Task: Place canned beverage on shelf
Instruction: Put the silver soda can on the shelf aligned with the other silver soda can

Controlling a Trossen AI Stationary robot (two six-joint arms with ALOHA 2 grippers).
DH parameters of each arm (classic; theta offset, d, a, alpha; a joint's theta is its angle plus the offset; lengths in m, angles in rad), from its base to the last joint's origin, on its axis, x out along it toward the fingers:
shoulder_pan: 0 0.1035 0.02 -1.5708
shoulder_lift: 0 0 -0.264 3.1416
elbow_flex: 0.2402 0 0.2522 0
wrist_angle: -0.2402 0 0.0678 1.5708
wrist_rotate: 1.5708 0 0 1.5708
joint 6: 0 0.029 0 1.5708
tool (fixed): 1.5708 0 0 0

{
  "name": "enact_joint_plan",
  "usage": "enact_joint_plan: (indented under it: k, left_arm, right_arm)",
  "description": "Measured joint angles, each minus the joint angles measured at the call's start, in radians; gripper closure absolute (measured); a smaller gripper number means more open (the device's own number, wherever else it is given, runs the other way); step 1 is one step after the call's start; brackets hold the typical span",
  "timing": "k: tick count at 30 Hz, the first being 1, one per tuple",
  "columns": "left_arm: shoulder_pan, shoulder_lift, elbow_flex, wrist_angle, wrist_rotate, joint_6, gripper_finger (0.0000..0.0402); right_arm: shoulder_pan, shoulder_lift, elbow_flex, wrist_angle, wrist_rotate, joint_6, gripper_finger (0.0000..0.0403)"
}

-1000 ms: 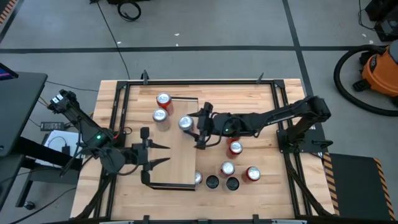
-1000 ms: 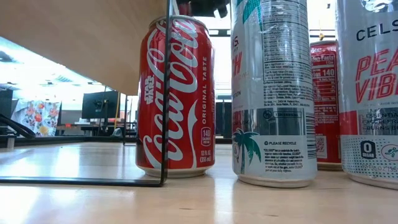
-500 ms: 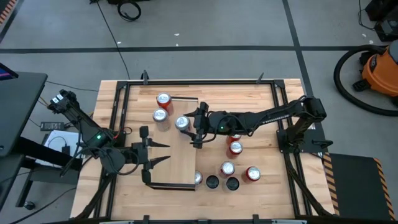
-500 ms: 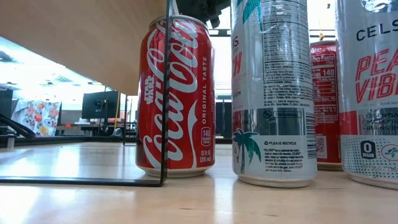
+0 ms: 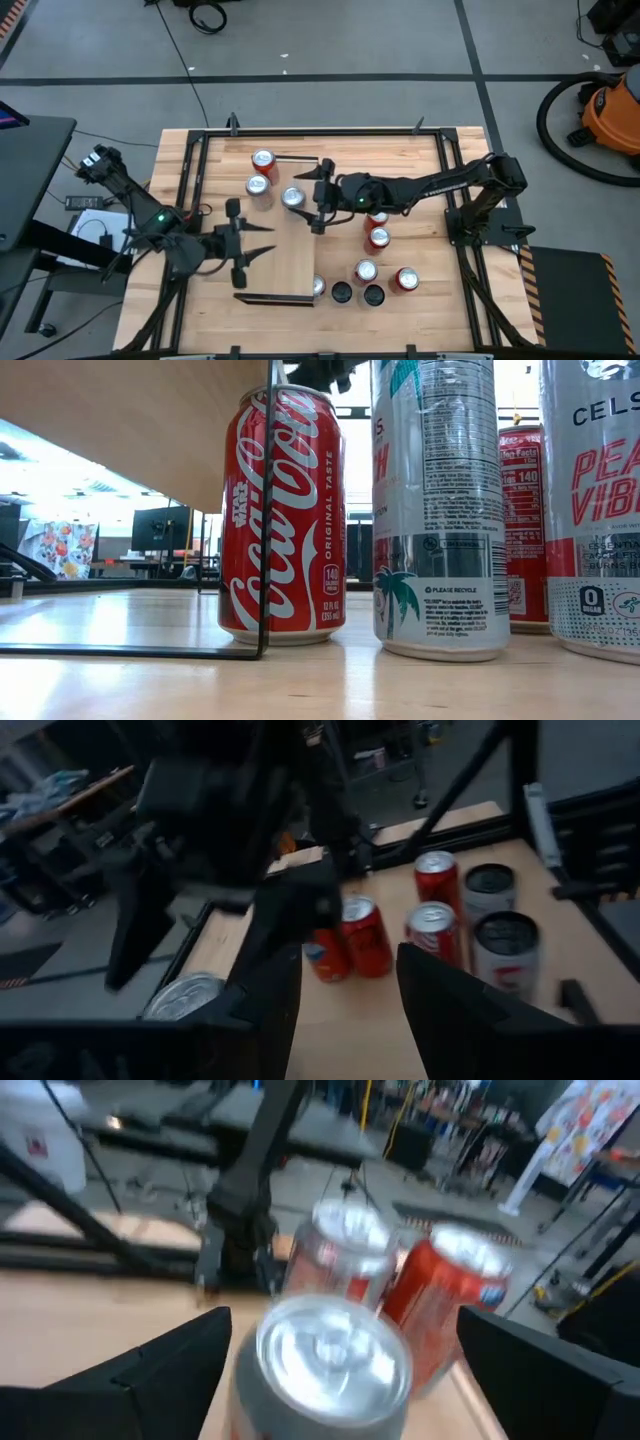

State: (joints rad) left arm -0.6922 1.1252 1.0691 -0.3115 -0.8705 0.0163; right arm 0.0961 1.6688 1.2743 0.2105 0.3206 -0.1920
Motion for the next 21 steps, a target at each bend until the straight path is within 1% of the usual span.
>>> enact_joint_plan:
  k: [4,7,10,13,16,18,21]
  left_arm:
    - [0.061,0.0,0.0,-0.002,0.022,-0.031,0.0225]
    - [0.102,0.0,0.0,-0.013,0.08,-0.074,0.0225]
    - [0.118,0.007,0.0,-0.024,0.133,-0.093,0.0225]
    - [0.12,0.025,-0.001,-0.037,0.137,-0.076,0.0225]
    - [0.123,0.039,-0.002,-0.039,0.136,-0.076,0.0225]
    - [0.127,0.045,-0.002,-0.051,0.135,-0.076,0.0225]
    - [0.15,0.047,-0.002,-0.048,0.132,-0.08,0.0225]
  right_arm:
    - [0.007,-0.055,0.0,-0.016,0.007,-0.014,0.0008]
    - [0.016,-0.109,0.0,-0.096,0.051,-0.014,0.0009]
    - [0.03,-0.162,0.0,-0.217,0.116,0.004,0.0009]
    - [0.04,-0.207,0.0,-0.331,0.157,0.047,0.001]
    - [0.041,-0.239,0.0,-0.431,0.159,0.101,0.001]
    - [0.039,-0.245,0.0,-0.472,0.159,0.133,0.001]
    - [0.033,-0.24,-0.027,-0.477,0.158,0.159,0.001]
